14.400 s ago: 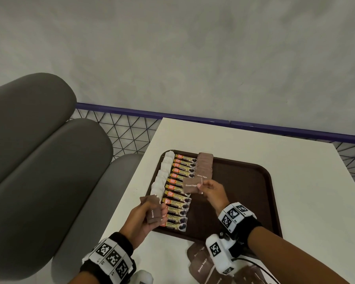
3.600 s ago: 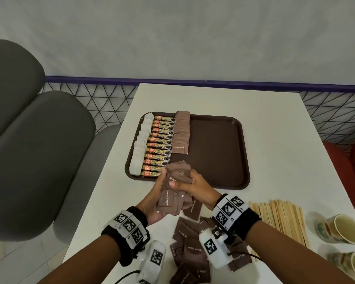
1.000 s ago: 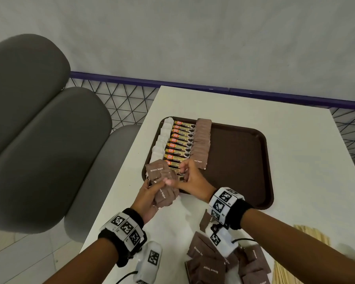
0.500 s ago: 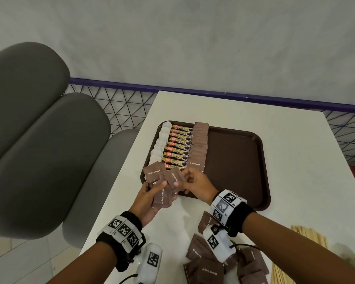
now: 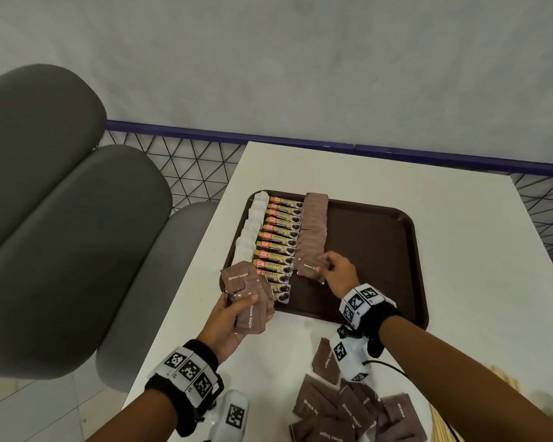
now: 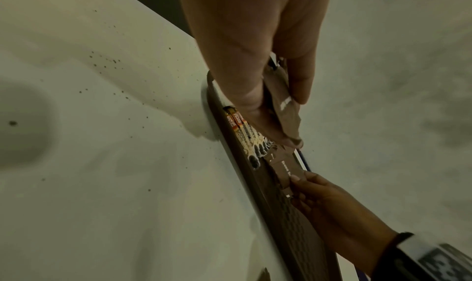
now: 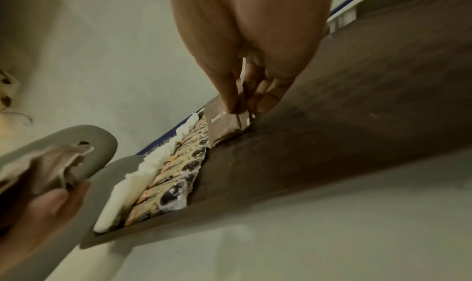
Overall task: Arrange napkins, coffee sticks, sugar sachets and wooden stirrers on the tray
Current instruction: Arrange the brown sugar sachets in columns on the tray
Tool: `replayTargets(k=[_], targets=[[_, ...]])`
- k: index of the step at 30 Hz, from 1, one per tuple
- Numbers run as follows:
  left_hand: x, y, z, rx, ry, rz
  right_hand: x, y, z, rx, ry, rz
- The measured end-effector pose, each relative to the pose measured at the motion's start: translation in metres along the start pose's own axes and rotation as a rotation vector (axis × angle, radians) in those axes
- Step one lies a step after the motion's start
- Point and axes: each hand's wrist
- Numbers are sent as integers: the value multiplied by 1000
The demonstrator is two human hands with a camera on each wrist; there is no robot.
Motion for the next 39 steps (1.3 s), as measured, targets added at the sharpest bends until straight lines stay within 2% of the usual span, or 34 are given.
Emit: replayTargets(k=[3,12,18,22,27,31,34,39], targets=[[-4,0,4,2,3,25,-4,-3,-7,46,-10,-2],[-7,3,9,35,-39,49,-9,-6,-18,179,86,46],[-9,3,9,45,-10,34,-7,-3,-18,210,149,83],[-3,5,1,27,18,-24,0,-6,-14,169,179,128],[-1,5,-4,38,26,-69,25,-21,-17,-122,40,194],[1,6,-8,23,14,-126,46,-33,-21,-392,-237,176],[3,6,-11,-13,4,-149,58,-39,-24,-390,-376,182],[6,7,-15,42,12,-107,67,-38,-32,-340,-433,235]])
Point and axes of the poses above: each hand's wrist, its own x-axis away from the middle knuckle, its own z-axis out of the back of the hand, y = z × x, and after that the axes turned 11 degrees about y, right-handed
